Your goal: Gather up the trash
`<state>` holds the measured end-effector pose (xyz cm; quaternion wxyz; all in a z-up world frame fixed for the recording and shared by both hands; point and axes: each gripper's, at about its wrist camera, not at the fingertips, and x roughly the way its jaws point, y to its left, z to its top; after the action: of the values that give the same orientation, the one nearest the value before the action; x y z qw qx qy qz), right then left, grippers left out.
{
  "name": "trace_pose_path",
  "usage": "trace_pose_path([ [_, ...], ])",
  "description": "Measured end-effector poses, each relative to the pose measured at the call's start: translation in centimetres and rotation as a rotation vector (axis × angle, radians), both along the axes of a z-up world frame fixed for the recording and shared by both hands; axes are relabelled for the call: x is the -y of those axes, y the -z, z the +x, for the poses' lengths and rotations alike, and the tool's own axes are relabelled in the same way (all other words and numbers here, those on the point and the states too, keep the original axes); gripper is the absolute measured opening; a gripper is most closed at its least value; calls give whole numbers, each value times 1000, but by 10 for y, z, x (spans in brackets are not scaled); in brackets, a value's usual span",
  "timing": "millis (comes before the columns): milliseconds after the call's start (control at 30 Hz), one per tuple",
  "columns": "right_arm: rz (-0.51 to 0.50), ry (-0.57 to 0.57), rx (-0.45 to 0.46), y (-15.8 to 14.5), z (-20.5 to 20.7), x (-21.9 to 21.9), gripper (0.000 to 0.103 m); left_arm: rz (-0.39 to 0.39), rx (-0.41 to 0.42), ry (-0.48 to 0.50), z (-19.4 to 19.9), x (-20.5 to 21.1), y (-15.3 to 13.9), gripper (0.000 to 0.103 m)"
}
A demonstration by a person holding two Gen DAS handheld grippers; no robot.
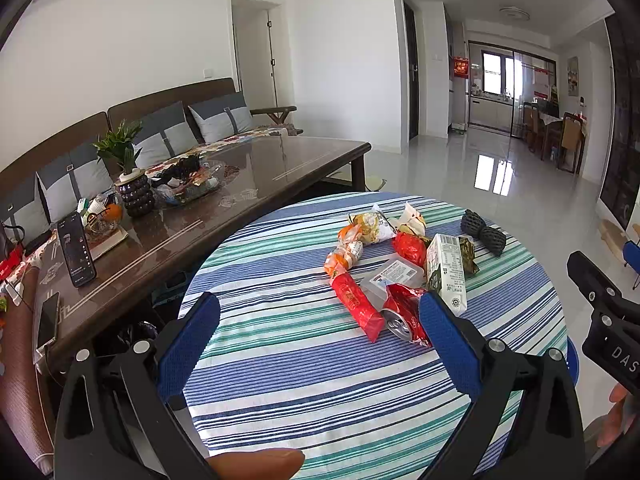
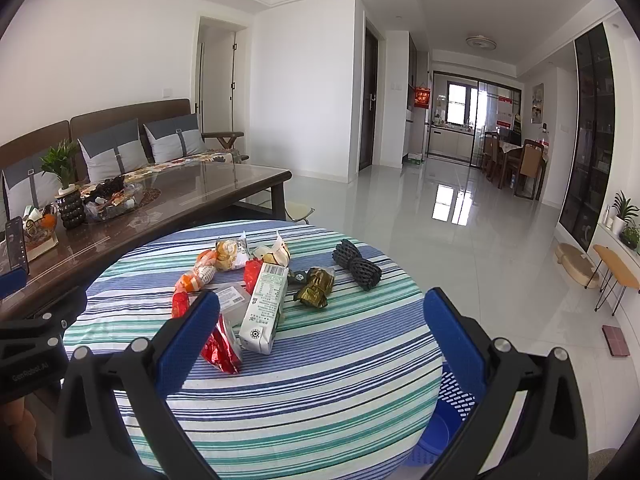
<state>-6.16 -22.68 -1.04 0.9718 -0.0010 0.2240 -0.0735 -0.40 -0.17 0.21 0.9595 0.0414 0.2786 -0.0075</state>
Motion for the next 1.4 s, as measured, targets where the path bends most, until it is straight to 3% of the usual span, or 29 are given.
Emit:
trace_pose_path([
  [1400, 2, -1, 4, 1, -1, 0, 98, 4, 2, 0, -3, 0, 1, 99],
])
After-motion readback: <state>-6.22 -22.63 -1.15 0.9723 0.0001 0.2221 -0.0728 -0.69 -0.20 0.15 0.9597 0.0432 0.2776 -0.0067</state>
